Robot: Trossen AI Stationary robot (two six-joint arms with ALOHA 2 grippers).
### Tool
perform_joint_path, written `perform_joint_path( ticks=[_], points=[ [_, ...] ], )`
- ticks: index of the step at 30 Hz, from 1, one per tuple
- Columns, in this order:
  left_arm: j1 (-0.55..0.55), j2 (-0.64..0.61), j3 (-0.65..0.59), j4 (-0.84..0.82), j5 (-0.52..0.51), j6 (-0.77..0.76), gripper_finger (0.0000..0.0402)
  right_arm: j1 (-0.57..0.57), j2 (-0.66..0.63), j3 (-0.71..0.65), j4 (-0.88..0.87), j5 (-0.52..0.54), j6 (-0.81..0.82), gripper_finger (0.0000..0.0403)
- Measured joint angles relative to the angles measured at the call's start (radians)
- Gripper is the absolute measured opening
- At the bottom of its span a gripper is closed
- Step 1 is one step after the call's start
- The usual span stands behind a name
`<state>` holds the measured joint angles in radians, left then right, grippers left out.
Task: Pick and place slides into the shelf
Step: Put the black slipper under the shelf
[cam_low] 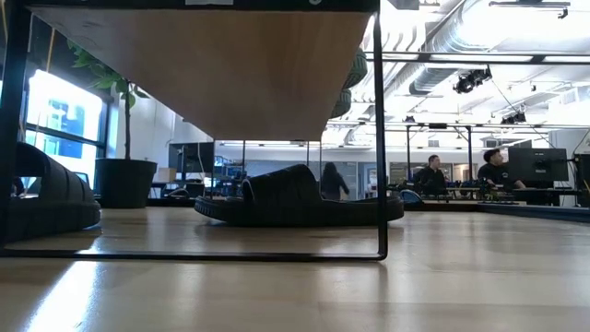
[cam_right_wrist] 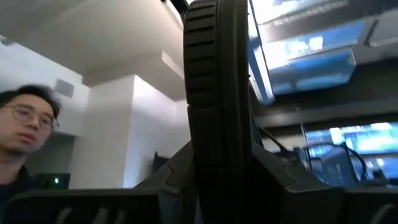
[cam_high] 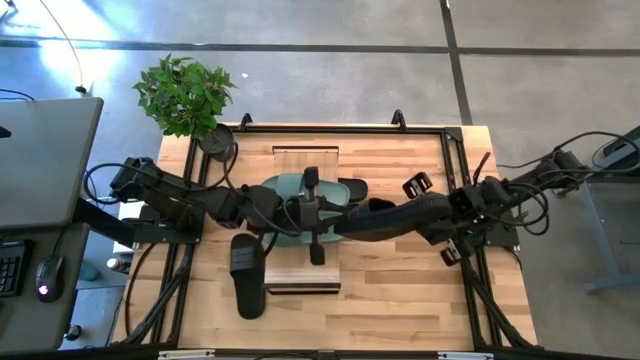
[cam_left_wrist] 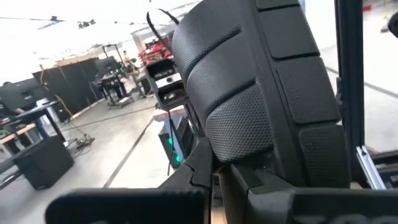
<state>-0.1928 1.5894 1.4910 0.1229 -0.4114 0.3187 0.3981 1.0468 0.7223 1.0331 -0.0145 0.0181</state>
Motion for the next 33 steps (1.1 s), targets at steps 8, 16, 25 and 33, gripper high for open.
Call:
perform_joint_path(
  ticks=[8, 16, 25, 33],
  points=[
    [0.001, -0.023, -0.001, -0.044, -0.04, 0.017, 0.0, 0.102, -0.13, 0.001, -0.304, 0.23, 0.0, 0.0092],
    [0.003, -0.047, -0.001, -0.089, -0.062, 0.018, 0.0, 0.173, -0.192, 0.001, -0.524, 0.412, 0.076, 0.0092],
    [0.003, -0.055, -0.001, -0.126, -0.073, 0.013, 0.0, 0.214, -0.241, 0.002, -0.733, 0.525, 0.159, 0.0092],
    [0.003, -0.056, -0.001, -0.134, -0.069, -0.009, 0.0, 0.249, -0.284, 0.002, -0.897, 0.576, 0.258, 0.0092]
  ],
)
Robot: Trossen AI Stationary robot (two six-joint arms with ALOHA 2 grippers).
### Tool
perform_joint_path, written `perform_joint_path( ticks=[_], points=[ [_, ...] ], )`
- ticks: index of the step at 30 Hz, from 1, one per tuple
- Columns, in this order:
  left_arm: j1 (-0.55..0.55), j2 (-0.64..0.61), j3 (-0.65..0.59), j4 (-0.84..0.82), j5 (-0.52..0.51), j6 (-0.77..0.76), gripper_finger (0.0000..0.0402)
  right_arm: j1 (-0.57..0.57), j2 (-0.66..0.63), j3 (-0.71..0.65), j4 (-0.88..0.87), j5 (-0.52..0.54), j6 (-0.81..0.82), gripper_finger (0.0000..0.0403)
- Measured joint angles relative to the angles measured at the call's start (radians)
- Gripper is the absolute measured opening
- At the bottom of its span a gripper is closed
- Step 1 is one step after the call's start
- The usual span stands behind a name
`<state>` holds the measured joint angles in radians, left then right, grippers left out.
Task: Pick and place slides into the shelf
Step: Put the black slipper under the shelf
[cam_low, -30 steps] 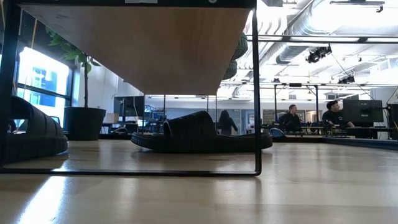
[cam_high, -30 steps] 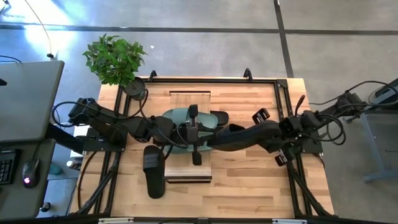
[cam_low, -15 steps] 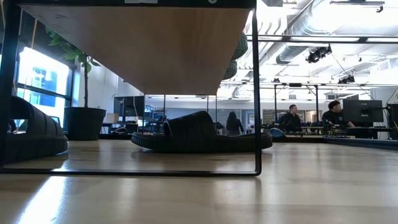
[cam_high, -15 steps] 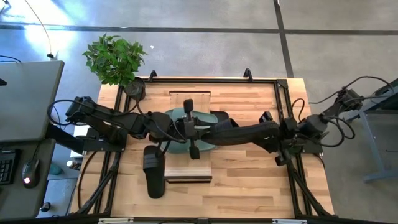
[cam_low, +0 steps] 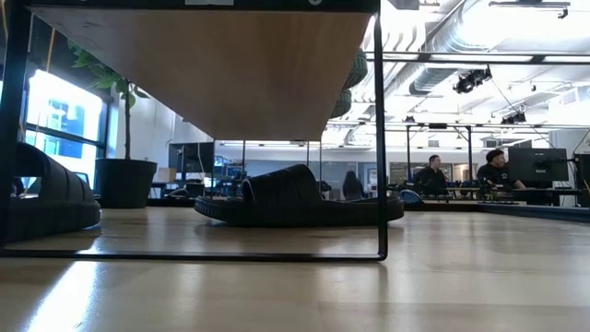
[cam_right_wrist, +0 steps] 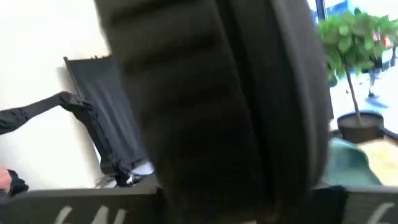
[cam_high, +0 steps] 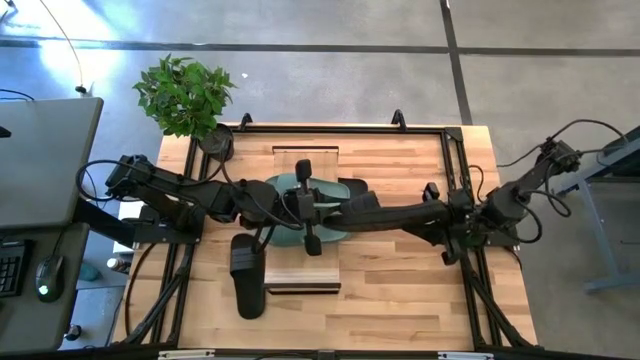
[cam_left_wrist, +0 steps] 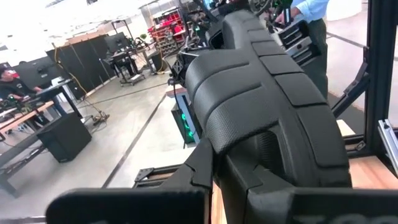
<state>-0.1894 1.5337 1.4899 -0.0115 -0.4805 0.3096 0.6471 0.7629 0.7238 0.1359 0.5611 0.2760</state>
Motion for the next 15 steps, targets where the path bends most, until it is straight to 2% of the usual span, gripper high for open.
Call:
perform_joint_path(
  ticks=[11, 15],
  points=[
    [0.0, 0.0, 0.0, 0.004, -0.006, -0.002, 0.0, 0.041, -0.056, 0.0, -0.09, 0.03, 0.096, 0.0092],
    [-0.001, 0.0, 0.0, -0.001, -0.019, -0.01, 0.0, 0.042, -0.056, -0.002, -0.059, 0.006, 0.115, 0.0092]
  ],
)
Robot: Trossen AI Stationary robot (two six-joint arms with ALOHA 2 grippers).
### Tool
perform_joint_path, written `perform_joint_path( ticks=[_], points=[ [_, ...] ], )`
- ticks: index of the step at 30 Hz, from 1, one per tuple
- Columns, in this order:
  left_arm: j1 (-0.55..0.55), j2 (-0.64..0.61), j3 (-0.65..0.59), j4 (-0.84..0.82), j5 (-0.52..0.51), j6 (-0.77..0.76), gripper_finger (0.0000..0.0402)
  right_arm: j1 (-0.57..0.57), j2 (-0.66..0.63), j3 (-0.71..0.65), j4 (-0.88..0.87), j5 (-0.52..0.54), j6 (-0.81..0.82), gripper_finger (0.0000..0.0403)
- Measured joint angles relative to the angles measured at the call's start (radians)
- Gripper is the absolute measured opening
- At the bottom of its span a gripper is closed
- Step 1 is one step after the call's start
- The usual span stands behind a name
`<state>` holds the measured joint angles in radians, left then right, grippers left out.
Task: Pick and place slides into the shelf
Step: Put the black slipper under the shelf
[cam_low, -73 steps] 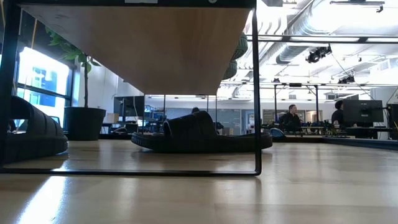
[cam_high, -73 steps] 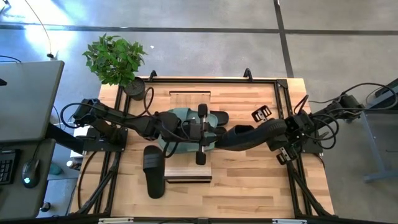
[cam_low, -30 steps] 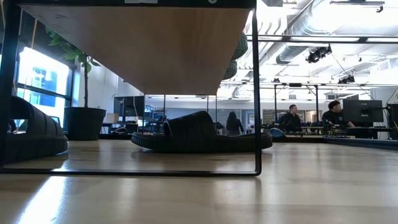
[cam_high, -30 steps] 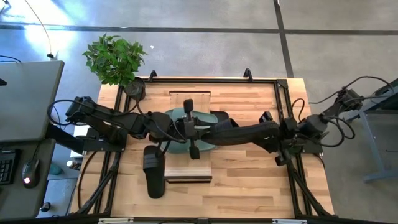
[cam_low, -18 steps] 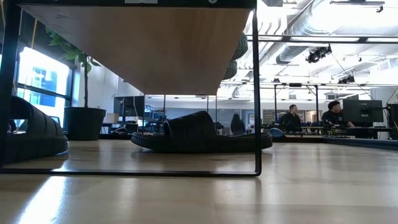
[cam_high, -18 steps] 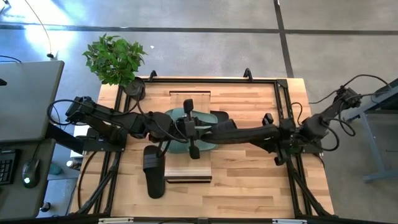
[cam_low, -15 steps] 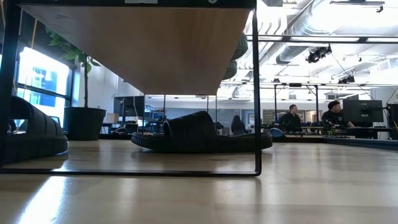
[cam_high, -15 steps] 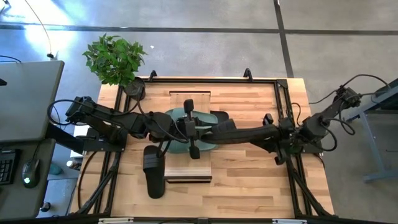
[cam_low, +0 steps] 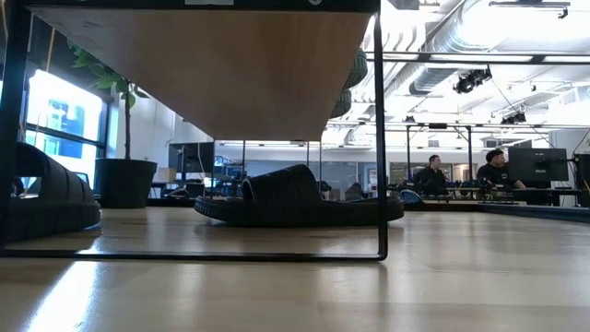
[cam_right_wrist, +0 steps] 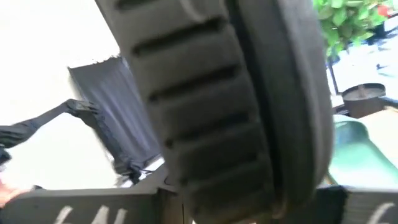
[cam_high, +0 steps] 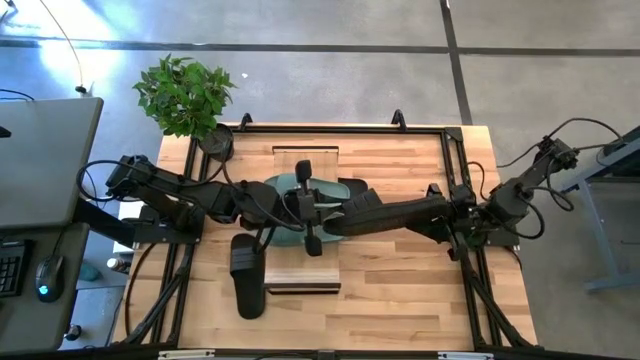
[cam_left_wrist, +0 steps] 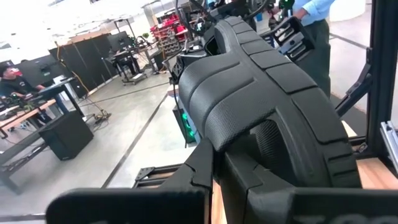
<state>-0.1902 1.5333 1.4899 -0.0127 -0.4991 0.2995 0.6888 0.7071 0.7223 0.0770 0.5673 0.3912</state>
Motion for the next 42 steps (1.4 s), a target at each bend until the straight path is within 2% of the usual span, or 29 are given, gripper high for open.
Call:
perform_joint_path(
  ticks=[7, 9, 13, 19, 26, 33, 37, 42],
  points=[
    [0.0, -0.007, 0.0, 0.012, -0.031, 0.005, 0.0, 0.001, 0.023, -0.004, -0.133, -0.03, 0.217, 0.0104],
    [-0.001, -0.02, 0.01, 0.044, -0.04, 0.001, 0.0, 0.004, 0.045, -0.004, -0.121, -0.027, 0.219, 0.0116],
    [0.0, -0.011, 0.006, 0.025, -0.026, -0.013, 0.0, 0.0, 0.072, -0.002, -0.114, 0.079, 0.193, 0.0145],
    [0.0, -0.015, 0.005, 0.003, -0.03, -0.017, 0.0, 0.014, 0.055, -0.002, -0.194, 0.061, 0.236, 0.0181],
    [0.0, -0.009, 0.003, -0.161, -0.029, -0.011, 0.0, 0.083, -0.029, -0.002, -0.306, 0.063, 0.345, 0.0185],
    [0.0, -0.009, 0.003, -0.252, -0.015, 0.122, 0.0, 0.13, -0.08, 0.001, -0.374, 0.115, 0.376, 0.0185],
    [0.0, -0.019, 0.002, -0.289, -0.01, 0.167, 0.0, 0.142, -0.087, 0.048, -0.416, 0.115, 0.356, 0.0185],
    [-0.012, -0.024, 0.002, -0.302, -0.049, 0.367, 0.0, 0.166, -0.1, 0.16, -0.505, 0.111, 0.385, 0.0185]
  ],
)
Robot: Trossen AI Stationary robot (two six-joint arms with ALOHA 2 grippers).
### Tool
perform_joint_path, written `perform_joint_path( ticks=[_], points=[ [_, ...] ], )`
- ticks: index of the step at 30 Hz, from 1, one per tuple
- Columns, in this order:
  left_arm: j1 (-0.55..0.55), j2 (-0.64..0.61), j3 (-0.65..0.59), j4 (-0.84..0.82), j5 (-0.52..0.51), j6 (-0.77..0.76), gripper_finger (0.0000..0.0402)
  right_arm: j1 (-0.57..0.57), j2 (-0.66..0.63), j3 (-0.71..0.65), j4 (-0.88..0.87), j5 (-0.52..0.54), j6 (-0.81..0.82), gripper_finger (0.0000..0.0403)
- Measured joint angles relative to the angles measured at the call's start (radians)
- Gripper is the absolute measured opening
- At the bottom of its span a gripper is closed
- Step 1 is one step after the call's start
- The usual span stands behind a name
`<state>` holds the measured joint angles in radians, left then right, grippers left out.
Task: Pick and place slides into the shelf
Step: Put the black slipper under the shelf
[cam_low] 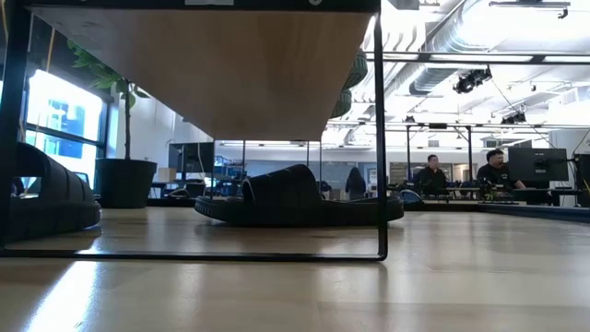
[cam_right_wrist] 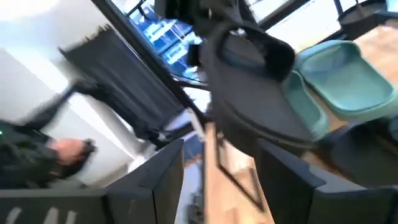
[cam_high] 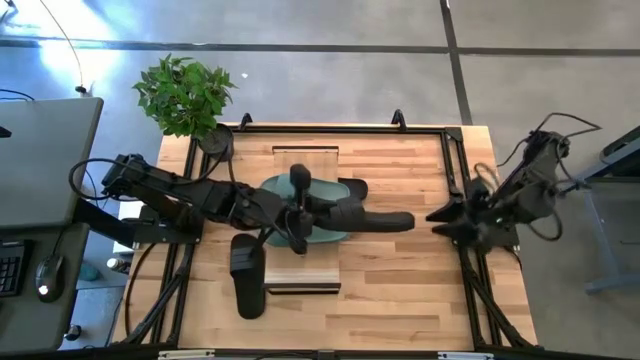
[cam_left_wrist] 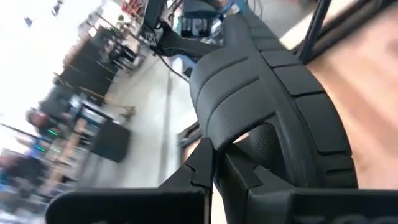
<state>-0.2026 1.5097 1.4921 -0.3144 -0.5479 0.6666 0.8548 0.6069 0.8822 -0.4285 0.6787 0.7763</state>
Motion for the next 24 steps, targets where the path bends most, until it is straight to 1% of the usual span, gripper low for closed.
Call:
perform_joint_path(
  ticks=[3, 6, 10, 12, 15, 19, 24],
  points=[
    [-0.006, -0.002, 0.0, 0.004, -0.046, 0.162, 0.0, 0.005, -0.023, 0.069, -0.084, 0.0, 0.158, 0.0185],
    [-0.017, -0.002, 0.0, 0.009, -0.084, 0.247, 0.0, 0.005, -0.057, 0.114, -0.163, 0.006, 0.414, 0.0185],
    [-0.016, -0.002, 0.0, 0.035, -0.119, 0.331, 0.0, 0.005, -0.101, 0.134, -0.222, -0.001, 0.691, 0.0185],
    [-0.015, -0.002, 0.0, 0.047, -0.167, 0.397, 0.0, 0.004, -0.117, 0.134, -0.247, 0.002, 0.814, 0.0185],
    [-0.014, 0.01, 0.0, 0.096, -0.223, 0.51, 0.0, 0.004, -0.12, 0.133, -0.286, -0.006, 0.958, 0.0185],
    [-0.013, 0.037, -0.001, 0.159, -0.262, 0.664, 0.0, 0.004, -0.113, 0.133, -0.335, 0.0, 1.083, 0.0185],
    [-0.014, 0.071, 0.0, 0.258, -0.273, 0.759, 0.0, -0.013, -0.111, 0.128, -0.362, 0.056, 1.11, 0.0185]
  ],
)
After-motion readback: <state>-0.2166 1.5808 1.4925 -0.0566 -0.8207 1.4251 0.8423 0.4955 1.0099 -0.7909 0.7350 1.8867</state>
